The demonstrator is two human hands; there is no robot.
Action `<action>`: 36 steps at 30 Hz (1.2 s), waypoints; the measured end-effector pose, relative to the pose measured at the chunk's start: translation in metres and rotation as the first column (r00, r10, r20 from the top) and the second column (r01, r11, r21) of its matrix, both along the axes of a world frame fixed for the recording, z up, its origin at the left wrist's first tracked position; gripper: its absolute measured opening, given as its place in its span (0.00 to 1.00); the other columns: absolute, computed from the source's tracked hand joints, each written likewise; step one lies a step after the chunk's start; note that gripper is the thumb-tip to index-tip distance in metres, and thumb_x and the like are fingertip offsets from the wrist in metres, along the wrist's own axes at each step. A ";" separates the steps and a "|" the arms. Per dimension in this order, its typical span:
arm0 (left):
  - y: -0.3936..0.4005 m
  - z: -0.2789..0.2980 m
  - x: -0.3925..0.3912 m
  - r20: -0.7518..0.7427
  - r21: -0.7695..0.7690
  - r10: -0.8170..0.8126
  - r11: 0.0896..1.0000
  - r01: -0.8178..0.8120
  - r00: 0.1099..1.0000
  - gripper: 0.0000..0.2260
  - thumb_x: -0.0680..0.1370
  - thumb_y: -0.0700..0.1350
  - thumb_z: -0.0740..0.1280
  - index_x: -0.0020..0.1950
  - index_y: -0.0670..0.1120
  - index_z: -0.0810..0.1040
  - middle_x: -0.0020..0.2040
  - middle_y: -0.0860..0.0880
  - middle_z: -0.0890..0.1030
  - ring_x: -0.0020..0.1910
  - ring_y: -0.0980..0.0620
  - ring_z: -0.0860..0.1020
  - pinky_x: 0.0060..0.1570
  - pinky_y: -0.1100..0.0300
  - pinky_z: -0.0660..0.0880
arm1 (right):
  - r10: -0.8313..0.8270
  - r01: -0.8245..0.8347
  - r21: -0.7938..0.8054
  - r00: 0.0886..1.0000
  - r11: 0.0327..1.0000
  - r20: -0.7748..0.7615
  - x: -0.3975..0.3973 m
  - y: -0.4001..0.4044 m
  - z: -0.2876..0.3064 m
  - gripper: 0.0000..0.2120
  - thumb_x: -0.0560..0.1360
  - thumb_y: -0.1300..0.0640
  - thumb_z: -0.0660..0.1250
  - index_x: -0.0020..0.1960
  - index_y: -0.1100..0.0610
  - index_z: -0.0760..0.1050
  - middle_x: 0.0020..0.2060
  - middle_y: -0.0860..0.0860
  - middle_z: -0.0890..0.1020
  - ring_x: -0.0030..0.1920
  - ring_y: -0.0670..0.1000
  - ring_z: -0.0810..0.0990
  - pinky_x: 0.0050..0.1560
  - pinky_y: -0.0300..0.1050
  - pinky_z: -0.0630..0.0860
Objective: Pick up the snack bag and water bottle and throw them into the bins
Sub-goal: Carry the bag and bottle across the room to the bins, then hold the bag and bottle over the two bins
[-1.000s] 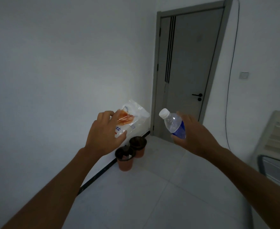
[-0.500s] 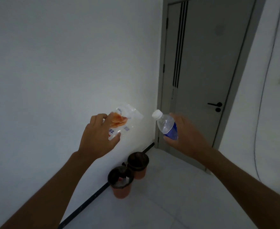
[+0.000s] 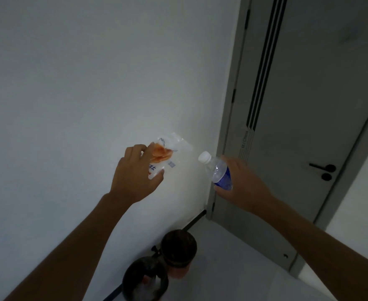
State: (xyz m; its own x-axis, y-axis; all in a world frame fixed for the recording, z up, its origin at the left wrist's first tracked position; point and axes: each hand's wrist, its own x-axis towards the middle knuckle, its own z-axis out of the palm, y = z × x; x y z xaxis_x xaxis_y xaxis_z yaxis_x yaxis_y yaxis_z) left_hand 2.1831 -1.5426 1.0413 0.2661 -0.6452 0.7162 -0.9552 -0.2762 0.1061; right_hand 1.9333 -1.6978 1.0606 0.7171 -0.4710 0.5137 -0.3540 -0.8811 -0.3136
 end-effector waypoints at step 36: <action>-0.241 -0.020 0.175 -0.048 0.113 0.788 0.615 -0.780 0.614 0.36 0.72 0.64 0.61 0.74 0.44 0.64 0.61 0.41 0.73 0.57 0.43 0.69 0.45 0.48 0.74 | 0.673 -0.671 0.073 0.739 0.738 -0.017 0.397 -0.414 -0.015 0.37 0.66 0.49 0.75 0.68 0.52 0.61 0.62 0.55 0.72 0.55 0.56 0.76 0.51 0.50 0.76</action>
State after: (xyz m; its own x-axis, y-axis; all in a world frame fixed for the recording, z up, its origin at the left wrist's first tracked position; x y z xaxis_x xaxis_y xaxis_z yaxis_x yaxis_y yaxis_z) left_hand 2.3576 -1.7831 1.0211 0.7515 -0.2104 0.6253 -0.3589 -0.9257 0.1199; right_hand 2.3304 -2.1116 1.0451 0.8777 0.1137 0.4656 0.3101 -0.8755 -0.3707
